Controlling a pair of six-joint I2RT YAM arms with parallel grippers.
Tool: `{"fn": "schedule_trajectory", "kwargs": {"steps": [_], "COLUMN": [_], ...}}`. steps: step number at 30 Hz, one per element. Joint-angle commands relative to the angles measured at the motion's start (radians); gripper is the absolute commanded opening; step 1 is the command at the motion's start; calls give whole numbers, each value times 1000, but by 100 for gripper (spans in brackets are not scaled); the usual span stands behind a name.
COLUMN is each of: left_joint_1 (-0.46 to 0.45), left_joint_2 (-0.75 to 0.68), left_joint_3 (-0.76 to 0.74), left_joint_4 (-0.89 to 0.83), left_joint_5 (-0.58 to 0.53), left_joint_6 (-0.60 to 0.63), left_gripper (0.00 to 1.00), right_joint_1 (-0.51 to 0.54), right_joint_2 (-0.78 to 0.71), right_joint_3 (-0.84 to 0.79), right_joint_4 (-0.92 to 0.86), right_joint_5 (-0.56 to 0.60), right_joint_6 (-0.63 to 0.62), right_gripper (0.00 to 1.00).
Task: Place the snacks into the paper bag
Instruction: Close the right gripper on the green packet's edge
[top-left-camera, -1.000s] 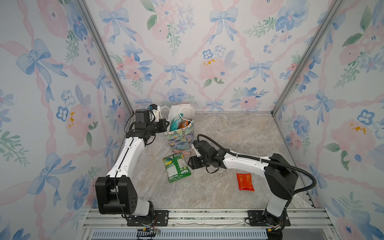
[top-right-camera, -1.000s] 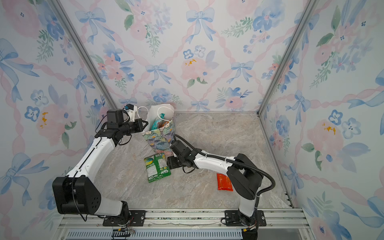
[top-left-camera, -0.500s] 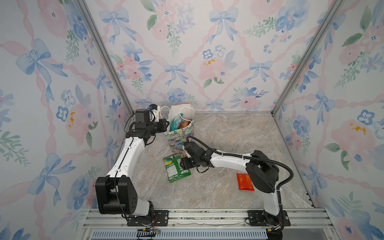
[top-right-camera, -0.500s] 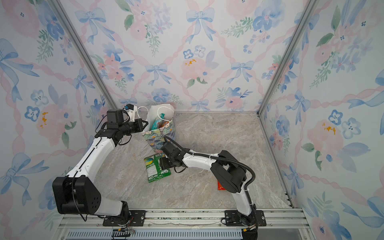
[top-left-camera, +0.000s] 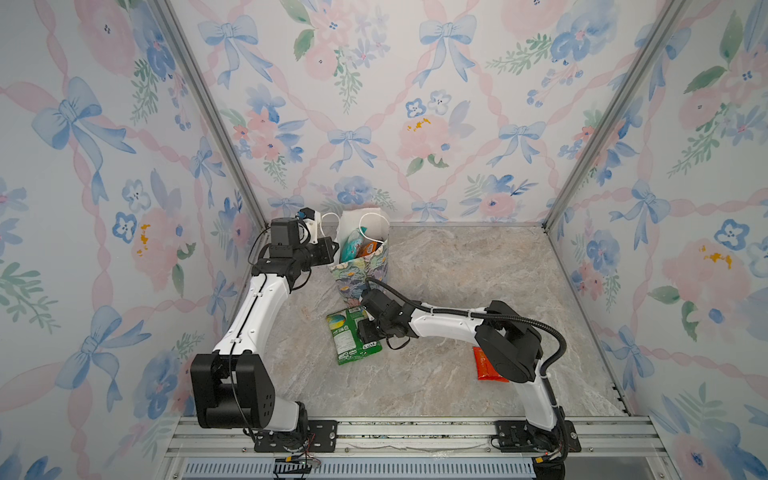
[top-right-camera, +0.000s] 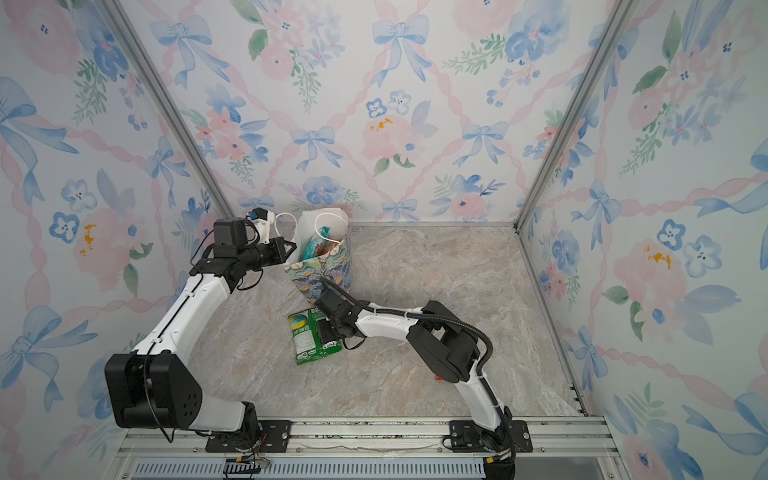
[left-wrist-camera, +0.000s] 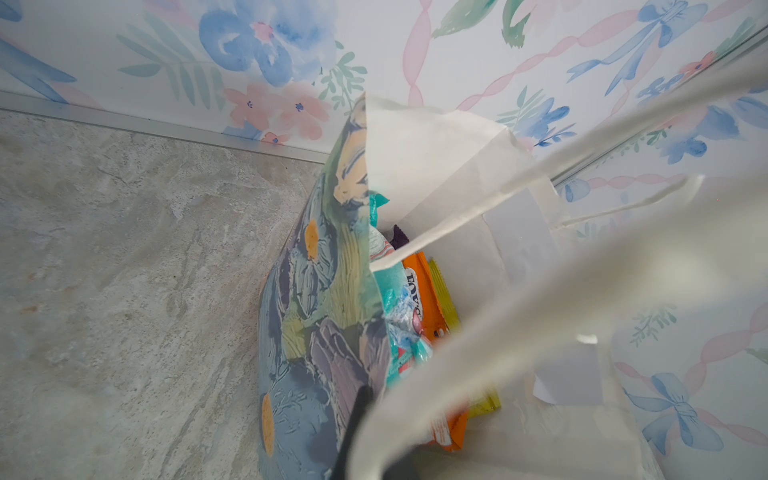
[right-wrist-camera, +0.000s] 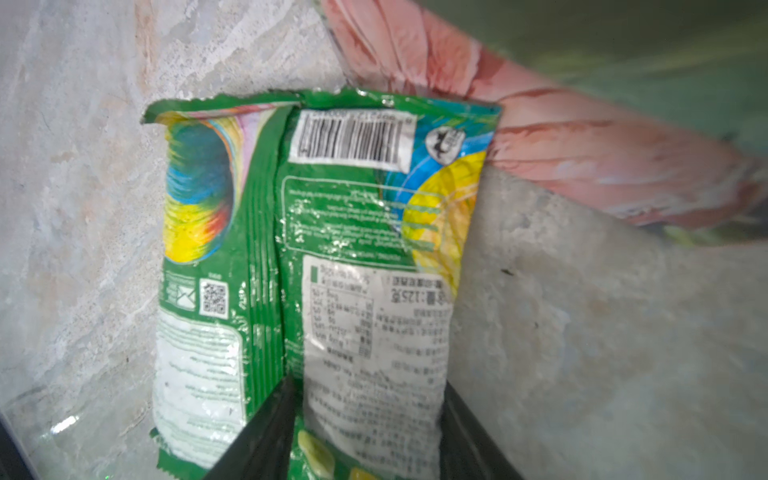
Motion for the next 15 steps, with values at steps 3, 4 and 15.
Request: {"fn": "schedule_trajectory", "kwargs": {"steps": [3, 4, 15], "left_joint_1": [5, 5, 4], "left_joint_2": [-8, -7, -9], "left_joint_3": [7, 9, 10], "left_joint_4": [20, 19, 16], "left_joint_5": [24, 25, 20], "left_joint_6": [20, 20, 23], "left_gripper": [0, 0, 0], "right_joint_1": [8, 5, -6], "right_joint_2": [28, 29, -42], "right_joint_3": [23, 24, -60], "right_joint_4": [-42, -45, 10], "right_joint_5": [32, 30, -4], "right_joint_6": [9, 10, 13], "right_gripper": [44, 39, 0]}}
